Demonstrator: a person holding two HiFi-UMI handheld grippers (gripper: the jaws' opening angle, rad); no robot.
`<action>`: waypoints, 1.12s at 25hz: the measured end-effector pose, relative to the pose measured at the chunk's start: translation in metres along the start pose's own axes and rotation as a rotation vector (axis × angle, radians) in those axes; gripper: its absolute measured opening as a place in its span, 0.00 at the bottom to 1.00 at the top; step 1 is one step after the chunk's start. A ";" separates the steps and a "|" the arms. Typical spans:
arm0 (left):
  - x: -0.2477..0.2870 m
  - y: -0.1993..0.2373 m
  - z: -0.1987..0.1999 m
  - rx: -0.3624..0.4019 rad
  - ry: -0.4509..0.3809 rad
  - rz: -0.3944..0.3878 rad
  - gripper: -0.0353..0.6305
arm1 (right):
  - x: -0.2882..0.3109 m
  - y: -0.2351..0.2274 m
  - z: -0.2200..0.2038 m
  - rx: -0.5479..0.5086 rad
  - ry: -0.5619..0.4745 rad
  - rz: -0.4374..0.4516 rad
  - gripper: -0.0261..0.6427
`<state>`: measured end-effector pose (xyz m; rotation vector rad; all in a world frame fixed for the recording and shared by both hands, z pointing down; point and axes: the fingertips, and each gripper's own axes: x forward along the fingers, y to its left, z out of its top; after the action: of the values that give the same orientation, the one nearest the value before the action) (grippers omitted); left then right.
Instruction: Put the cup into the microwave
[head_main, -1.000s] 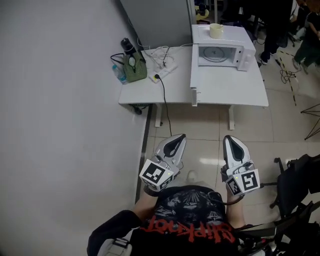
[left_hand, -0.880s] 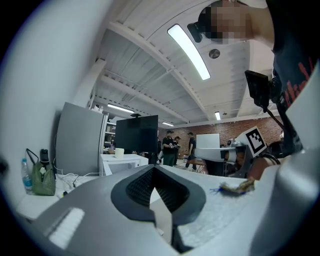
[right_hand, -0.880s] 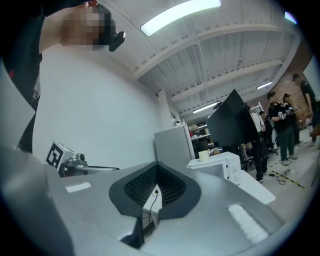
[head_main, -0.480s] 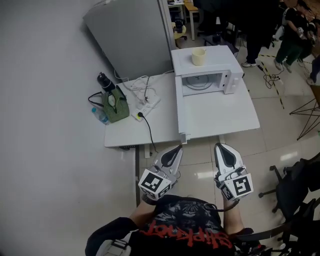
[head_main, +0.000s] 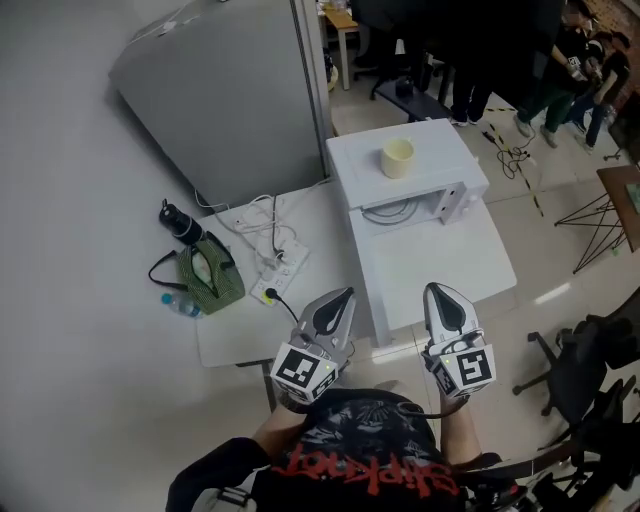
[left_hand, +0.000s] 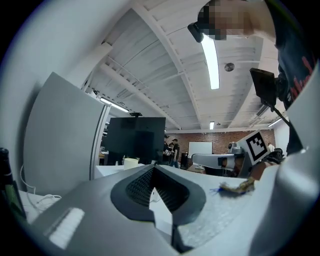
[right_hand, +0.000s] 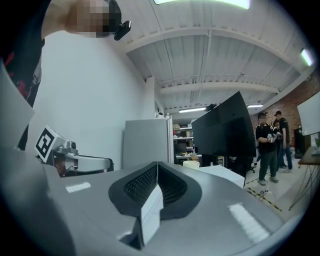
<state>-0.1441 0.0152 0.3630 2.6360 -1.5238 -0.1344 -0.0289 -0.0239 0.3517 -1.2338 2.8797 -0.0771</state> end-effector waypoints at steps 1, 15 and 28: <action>0.002 0.013 0.002 -0.007 -0.001 -0.003 0.06 | 0.015 -0.003 -0.003 -0.010 0.008 -0.009 0.12; 0.021 0.095 0.000 -0.038 0.014 0.098 0.06 | 0.286 -0.145 -0.111 -0.086 0.258 -0.078 0.84; 0.031 0.116 -0.009 -0.024 0.061 0.150 0.06 | 0.339 -0.182 -0.141 -0.122 0.325 -0.122 0.68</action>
<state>-0.2270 -0.0691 0.3855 2.4723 -1.6810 -0.0605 -0.1348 -0.3893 0.5058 -1.5518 3.1164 -0.1139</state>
